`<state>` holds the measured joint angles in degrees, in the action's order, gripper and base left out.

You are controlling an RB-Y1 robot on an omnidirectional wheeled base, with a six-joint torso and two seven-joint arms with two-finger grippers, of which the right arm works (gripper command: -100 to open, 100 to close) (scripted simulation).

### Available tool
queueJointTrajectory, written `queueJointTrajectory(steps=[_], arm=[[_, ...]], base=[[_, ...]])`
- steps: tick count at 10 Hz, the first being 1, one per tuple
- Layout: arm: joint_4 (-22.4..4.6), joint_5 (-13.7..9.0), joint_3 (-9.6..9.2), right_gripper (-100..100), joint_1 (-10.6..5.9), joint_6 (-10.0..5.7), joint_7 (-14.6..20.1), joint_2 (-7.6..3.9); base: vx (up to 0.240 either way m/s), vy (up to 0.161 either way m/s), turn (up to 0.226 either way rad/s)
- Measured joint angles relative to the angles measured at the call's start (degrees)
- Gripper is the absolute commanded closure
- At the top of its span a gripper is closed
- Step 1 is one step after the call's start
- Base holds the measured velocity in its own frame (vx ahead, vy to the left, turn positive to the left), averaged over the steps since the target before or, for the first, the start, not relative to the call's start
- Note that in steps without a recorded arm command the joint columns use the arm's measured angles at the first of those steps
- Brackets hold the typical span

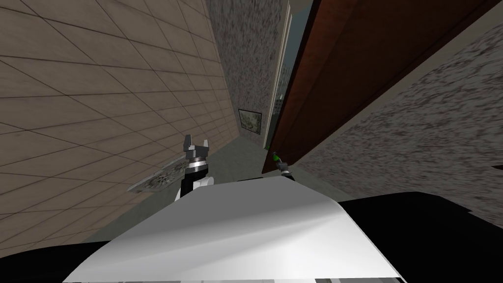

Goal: Pull the door open

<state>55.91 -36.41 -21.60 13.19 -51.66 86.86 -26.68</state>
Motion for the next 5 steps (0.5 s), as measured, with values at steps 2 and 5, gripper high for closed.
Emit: queueJointTrajectory(steps=[2,5], arm=[[-1.17,0.14,-0.26,-100,-0.47,-0.66,0.76,-0.19],[-0.9,-1.31,0.8,-100,0.07,1.87,1.97,-2.1]], base=[[0.007,-0.015,-0.013],[0.061,0.061,-0.033]])
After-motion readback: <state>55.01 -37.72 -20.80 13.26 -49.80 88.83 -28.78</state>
